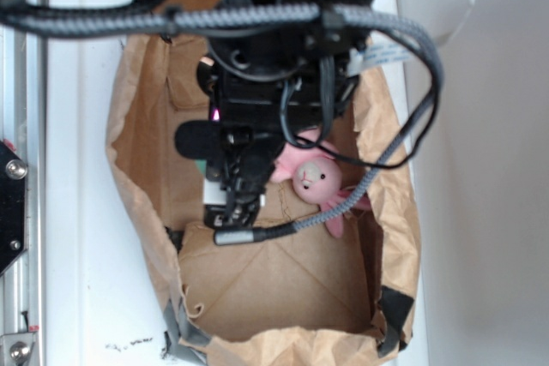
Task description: Grab the green ball.
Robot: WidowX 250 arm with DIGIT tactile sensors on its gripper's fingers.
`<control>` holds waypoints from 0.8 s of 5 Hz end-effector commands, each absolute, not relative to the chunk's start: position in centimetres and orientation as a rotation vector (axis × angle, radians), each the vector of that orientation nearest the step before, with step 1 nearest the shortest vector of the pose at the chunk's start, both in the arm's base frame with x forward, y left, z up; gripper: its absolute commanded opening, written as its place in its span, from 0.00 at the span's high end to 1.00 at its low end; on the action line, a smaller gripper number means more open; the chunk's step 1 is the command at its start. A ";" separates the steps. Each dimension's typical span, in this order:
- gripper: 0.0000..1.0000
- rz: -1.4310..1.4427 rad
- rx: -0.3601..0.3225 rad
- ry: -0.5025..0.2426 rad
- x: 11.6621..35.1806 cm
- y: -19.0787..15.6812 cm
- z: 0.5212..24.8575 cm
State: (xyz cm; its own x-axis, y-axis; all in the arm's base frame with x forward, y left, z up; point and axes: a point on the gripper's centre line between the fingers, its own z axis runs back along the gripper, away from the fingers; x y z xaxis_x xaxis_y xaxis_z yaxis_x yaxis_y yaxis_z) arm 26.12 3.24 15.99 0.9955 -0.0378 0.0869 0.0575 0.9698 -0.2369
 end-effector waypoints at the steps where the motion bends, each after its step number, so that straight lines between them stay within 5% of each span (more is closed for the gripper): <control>1: 1.00 -0.011 -0.208 -0.303 26.7 3.9 17.8; 4: 1.00 0.023 -0.128 -0.305 27.5 3.5 17.1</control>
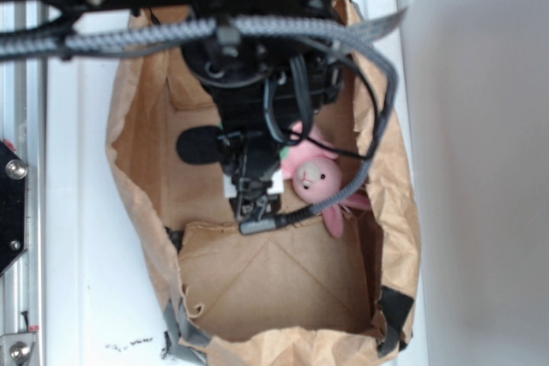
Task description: Grab the green ball.
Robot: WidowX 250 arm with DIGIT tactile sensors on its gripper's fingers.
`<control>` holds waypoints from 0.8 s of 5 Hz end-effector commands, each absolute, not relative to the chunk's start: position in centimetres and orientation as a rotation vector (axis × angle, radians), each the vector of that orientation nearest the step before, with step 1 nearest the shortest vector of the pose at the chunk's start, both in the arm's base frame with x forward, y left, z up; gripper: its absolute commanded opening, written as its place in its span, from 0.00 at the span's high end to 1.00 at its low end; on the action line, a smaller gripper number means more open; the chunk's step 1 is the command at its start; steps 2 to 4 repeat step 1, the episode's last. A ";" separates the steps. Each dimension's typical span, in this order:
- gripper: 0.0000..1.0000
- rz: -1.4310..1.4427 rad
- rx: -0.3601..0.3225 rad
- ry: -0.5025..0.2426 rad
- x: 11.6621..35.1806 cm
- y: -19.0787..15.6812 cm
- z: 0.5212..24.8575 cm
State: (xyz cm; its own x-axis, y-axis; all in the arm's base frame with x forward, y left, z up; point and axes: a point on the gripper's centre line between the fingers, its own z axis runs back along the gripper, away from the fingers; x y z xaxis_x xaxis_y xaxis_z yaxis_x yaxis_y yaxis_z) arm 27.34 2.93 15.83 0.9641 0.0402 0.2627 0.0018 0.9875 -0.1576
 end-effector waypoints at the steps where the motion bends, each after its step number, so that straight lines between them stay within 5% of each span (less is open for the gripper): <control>1: 1.00 0.024 -0.126 -0.295 27.6 3.5 17.1; 4: 1.00 0.024 -0.126 -0.295 27.6 3.5 17.1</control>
